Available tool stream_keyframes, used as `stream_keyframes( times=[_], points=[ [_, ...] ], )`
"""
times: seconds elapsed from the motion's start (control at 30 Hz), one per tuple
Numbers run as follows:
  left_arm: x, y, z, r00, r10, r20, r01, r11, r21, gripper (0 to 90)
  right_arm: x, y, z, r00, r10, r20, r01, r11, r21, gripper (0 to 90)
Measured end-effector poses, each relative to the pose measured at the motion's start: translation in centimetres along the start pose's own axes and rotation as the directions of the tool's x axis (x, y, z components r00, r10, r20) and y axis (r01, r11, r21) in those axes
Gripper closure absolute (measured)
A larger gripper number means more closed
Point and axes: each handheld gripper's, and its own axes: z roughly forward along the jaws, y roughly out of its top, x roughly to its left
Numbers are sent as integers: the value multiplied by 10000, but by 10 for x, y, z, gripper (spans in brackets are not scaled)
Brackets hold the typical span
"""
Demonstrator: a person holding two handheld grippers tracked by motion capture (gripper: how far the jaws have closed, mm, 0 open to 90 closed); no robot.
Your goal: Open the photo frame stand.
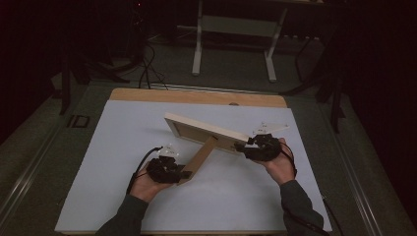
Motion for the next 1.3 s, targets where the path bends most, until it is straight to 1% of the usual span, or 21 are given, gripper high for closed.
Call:
stream_keyframes(
  times=[0.2,0.37,0.67,0.87,1.17,1.3],
  points=[
    [-1,0,0,10000,49,-13,-49,10000,70,680,1,-1,0,10000,-22,-7,22,10000,-35,567],
    [-1,-1,0,10000,19,-11,-19,9999,113,678,1,-2,0,9999,88,-63,-89,9999,-110,558],
    [1,-1,-2,9999,-83,-72,83,10000,32,676,2,-5,0,9994,203,-268,-207,9996,-173,540],
    [0,-1,-3,9999,-78,-111,78,10000,-38,668,2,-5,0,9993,276,-265,-281,9994,-208,534],
    [5,-2,-9,9989,-457,-82,453,9979,-468,631,1,-6,-2,9989,314,-338,-322,9992,-221,509],
    [7,-2,-12,9971,-756,-86,746,9932,-893,622,-1,-7,-3,9988,340,-361,-346,9993,-161,508]
  ],
)
